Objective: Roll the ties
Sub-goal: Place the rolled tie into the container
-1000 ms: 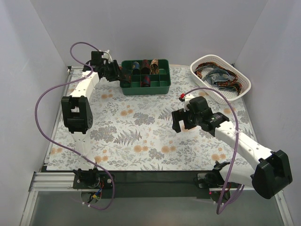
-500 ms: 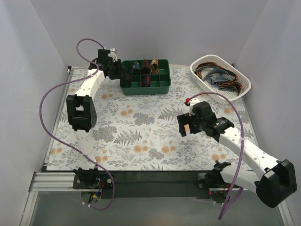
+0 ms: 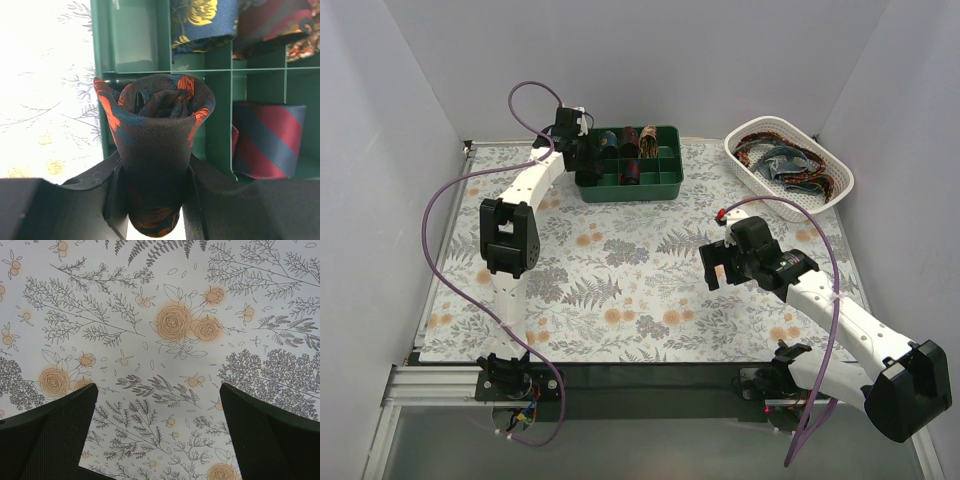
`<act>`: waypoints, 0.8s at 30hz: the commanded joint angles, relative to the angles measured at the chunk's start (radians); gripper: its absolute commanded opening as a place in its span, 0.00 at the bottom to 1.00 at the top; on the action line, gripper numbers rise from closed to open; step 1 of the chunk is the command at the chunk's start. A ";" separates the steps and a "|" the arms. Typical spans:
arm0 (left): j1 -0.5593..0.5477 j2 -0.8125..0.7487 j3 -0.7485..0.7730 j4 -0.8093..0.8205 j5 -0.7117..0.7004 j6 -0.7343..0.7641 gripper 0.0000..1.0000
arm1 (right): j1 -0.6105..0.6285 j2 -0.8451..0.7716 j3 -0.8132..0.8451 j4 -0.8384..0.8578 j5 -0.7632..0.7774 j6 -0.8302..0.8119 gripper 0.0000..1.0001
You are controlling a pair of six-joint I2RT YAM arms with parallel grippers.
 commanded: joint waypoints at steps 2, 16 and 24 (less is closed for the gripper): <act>-0.001 -0.073 0.005 -0.010 -0.121 0.004 0.02 | -0.007 -0.013 -0.001 -0.007 0.018 -0.020 0.98; -0.031 -0.049 -0.009 -0.021 -0.155 0.043 0.02 | -0.008 0.013 0.000 -0.004 0.009 -0.025 0.98; -0.056 -0.003 0.017 -0.093 -0.146 0.020 0.02 | -0.008 0.030 0.000 -0.005 0.002 -0.020 0.98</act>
